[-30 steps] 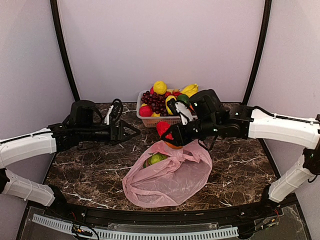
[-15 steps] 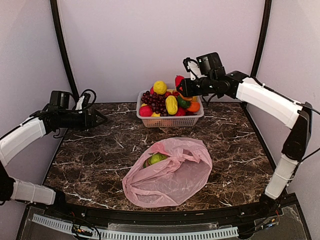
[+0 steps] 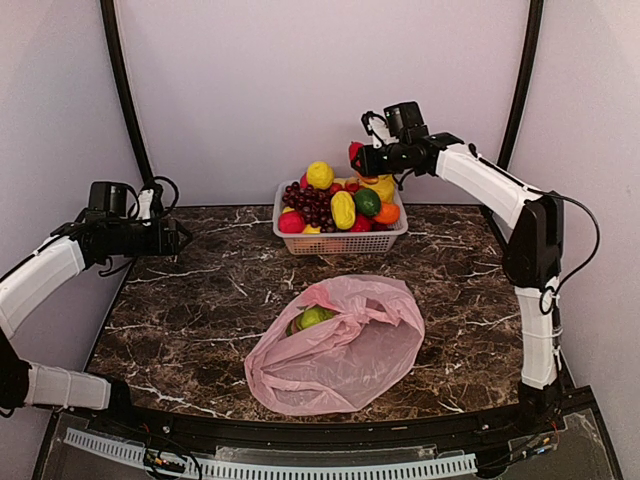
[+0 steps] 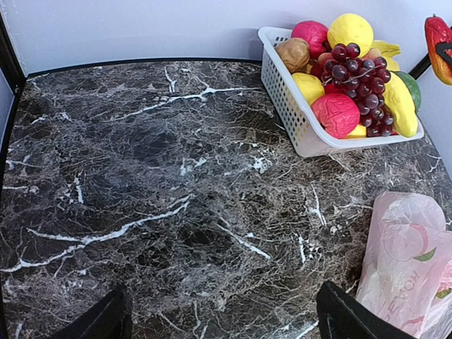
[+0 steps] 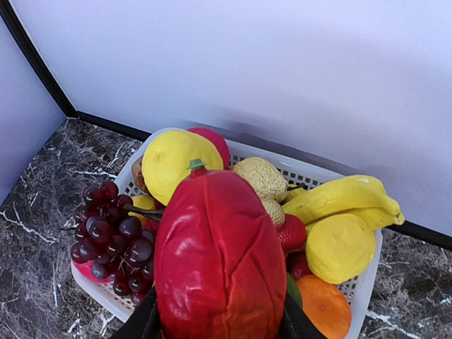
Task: Untie the knot of the plastic bag and take out the fruit
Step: Place the fake fruit in the bin.
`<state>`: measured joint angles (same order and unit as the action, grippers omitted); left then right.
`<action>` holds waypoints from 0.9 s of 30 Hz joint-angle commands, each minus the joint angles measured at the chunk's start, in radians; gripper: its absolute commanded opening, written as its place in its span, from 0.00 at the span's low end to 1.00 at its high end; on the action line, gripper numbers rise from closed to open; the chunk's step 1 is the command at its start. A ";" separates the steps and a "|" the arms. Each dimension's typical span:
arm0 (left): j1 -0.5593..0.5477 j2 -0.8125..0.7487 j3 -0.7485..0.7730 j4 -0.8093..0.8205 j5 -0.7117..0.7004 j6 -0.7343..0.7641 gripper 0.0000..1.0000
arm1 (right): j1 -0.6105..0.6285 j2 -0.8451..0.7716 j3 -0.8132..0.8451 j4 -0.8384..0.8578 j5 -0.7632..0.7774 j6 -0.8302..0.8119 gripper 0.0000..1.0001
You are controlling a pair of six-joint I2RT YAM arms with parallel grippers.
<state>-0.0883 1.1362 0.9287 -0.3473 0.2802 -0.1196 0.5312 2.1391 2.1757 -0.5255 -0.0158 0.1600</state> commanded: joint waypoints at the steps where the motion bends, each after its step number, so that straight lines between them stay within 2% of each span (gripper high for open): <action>1: 0.006 -0.011 -0.021 -0.014 -0.044 0.022 0.89 | -0.022 0.085 0.105 0.021 -0.074 -0.028 0.33; 11: 0.008 0.006 -0.025 -0.004 -0.031 0.014 0.89 | -0.053 0.170 0.143 0.108 -0.182 -0.021 0.36; 27: 0.008 0.018 -0.027 -0.004 -0.016 0.012 0.89 | -0.072 0.285 0.237 0.193 -0.233 -0.003 0.39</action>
<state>-0.0868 1.1473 0.9154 -0.3466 0.2531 -0.1150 0.4747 2.3859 2.3562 -0.4023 -0.2230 0.1440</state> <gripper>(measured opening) 0.895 0.403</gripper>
